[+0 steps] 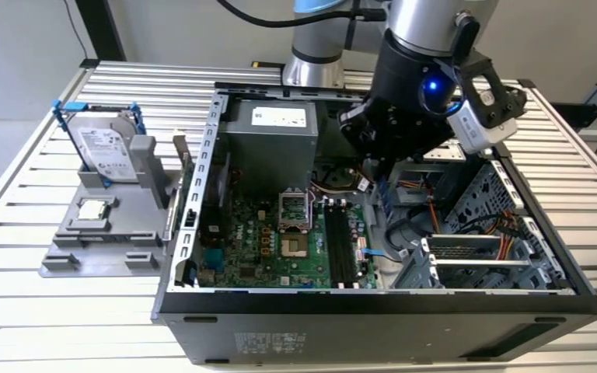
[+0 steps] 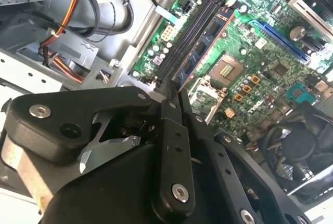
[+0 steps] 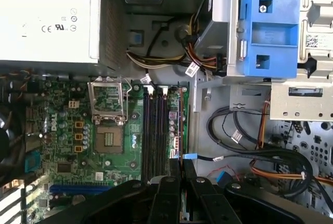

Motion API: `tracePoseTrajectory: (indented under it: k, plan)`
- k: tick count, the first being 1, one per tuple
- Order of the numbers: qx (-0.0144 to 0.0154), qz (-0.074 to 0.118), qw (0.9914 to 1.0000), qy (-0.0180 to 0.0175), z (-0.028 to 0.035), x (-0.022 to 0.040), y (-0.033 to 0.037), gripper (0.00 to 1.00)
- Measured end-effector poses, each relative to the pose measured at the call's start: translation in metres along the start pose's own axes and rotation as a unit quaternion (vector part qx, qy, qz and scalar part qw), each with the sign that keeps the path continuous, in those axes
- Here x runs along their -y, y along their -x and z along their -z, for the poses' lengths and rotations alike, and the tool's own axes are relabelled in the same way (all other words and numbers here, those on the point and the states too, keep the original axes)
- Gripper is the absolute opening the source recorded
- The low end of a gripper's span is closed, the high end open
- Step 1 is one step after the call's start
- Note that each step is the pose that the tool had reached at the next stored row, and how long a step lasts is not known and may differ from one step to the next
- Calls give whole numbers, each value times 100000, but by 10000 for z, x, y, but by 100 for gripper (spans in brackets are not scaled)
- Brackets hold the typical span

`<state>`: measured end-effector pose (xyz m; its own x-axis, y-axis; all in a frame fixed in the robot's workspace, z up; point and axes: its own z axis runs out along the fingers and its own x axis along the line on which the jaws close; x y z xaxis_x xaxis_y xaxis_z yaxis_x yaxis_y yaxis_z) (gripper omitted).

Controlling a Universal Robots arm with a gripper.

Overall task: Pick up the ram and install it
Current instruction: 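Insert the ram into the slot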

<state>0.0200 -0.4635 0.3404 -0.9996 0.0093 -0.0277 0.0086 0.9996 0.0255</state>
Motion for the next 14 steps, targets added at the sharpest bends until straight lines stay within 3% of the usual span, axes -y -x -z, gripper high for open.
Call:
tracePoseTrajectory:
  k: [6,14]
  plan:
    - [71,-2985,99955,-86,-74,2,-7,0]
    - [-120,-3028,99954,-101,-96,2,-8,0]
